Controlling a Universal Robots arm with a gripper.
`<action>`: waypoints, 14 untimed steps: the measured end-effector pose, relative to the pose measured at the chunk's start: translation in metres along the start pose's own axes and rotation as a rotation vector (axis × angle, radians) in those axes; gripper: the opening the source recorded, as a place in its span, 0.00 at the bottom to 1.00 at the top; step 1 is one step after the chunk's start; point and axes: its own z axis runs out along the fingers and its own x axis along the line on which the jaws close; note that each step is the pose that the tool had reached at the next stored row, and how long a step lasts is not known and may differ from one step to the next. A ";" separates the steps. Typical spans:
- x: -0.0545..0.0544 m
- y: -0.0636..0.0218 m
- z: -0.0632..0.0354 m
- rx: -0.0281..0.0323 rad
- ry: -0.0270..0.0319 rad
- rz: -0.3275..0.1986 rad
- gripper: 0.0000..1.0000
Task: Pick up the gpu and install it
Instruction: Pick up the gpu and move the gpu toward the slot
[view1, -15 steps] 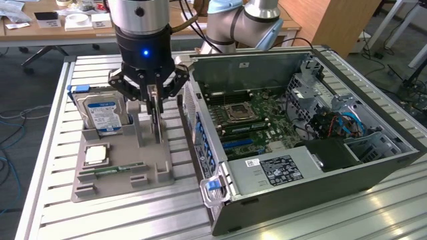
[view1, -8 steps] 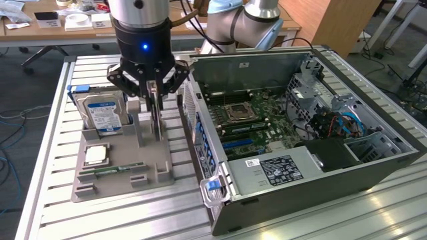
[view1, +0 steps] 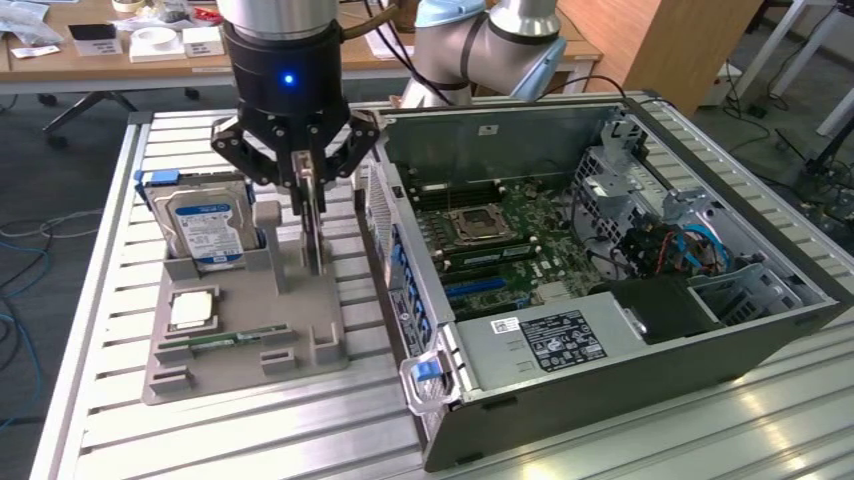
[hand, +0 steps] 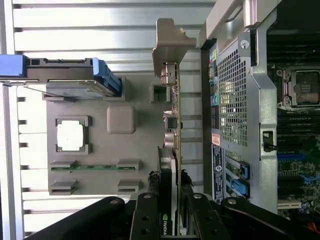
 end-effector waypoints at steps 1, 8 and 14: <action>0.000 0.0001 -0.0014 0.0000 0.0000 0.000 0.27; 0.000 0.0006 -0.0115 0.0000 0.0000 0.000 0.27; 0.000 0.0011 -0.0201 0.0000 0.0000 0.000 0.27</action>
